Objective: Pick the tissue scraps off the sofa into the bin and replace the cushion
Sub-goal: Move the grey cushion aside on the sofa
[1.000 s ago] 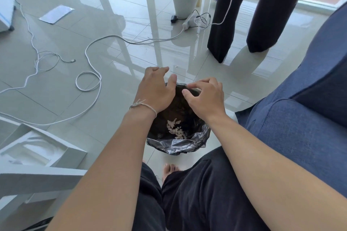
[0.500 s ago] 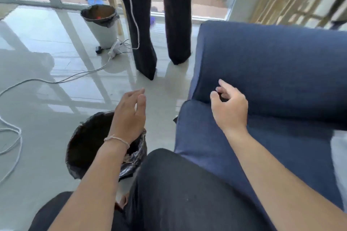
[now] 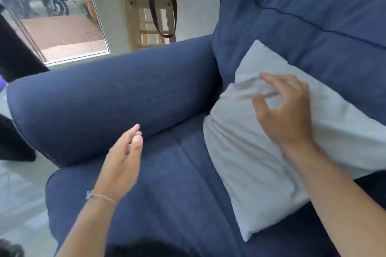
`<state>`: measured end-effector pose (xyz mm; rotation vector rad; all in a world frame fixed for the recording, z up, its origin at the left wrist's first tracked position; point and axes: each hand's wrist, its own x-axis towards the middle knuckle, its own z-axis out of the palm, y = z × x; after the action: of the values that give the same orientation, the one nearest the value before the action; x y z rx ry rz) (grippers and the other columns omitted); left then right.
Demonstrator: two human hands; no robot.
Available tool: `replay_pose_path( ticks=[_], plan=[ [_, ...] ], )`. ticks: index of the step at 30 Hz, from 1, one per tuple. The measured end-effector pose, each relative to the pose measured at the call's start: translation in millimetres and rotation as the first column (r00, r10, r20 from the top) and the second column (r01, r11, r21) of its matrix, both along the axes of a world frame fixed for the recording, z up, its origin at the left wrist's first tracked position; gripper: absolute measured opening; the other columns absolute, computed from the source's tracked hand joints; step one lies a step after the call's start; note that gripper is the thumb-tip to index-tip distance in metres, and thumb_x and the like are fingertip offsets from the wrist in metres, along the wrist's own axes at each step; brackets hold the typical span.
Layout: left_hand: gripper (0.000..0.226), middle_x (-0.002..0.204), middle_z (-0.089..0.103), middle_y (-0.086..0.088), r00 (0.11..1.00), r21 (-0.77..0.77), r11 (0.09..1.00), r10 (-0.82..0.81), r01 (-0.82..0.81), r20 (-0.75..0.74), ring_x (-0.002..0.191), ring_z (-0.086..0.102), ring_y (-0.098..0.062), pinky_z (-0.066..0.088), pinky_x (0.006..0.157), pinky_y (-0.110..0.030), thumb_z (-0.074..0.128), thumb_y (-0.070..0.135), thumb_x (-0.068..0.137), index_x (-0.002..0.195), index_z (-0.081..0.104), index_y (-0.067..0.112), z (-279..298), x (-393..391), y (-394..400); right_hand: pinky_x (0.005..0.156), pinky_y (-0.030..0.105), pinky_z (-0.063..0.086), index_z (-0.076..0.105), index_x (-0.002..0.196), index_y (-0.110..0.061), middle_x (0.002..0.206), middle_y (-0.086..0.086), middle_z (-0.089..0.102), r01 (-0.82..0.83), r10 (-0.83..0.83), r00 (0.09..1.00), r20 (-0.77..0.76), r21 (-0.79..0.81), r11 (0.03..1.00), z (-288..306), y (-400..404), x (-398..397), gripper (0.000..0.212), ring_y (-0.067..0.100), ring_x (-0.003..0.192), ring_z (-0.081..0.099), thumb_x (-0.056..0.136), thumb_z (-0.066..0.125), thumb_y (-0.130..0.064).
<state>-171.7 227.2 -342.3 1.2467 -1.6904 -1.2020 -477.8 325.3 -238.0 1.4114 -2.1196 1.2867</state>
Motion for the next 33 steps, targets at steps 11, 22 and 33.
replay_pose_path(
  ticks=[11,22,33],
  plan=[
    [0.048,0.056,0.039,0.008,0.966,0.416,0.905,-0.182,0.091,0.185,0.058,0.040,-0.021,0.044,0.076,-0.038,0.043,0.055,0.087,0.063,0.033,0.015,-39.3,-188.1,33.1,0.103,0.054,0.038,0.035,0.155,-0.023,0.143,0.020,0.045,0.221,-0.230,0.973,-0.034,0.441,0.870,1.5,23.8,-50.4,0.096,0.047,0.123,0.045,0.076,0.071,-0.063],
    [0.039,0.052,0.035,0.018,0.998,0.248,0.967,0.040,-0.053,0.054,0.053,0.031,-0.006,0.032,0.051,-0.019,0.052,0.036,0.094,0.064,0.032,0.023,-52.5,-170.7,31.6,0.099,0.057,0.040,0.042,0.150,-0.024,0.130,0.016,0.053,0.116,-0.138,0.988,0.064,0.270,0.956,-16.2,19.0,-57.7,0.084,0.044,0.117,0.049,0.077,0.074,-0.051],
    [0.032,0.059,0.037,0.017,0.911,-0.085,0.914,0.381,-0.397,-0.161,0.053,0.034,-0.003,0.036,0.053,-0.015,0.053,0.025,0.100,0.074,0.037,0.015,32.6,-96.9,12.5,0.102,0.041,0.040,0.029,0.154,-0.036,0.139,0.002,0.044,-0.125,0.084,0.898,0.432,0.068,0.990,-24.6,-10.1,-12.0,0.085,0.020,0.127,0.046,0.083,0.074,-0.042]
  ],
)
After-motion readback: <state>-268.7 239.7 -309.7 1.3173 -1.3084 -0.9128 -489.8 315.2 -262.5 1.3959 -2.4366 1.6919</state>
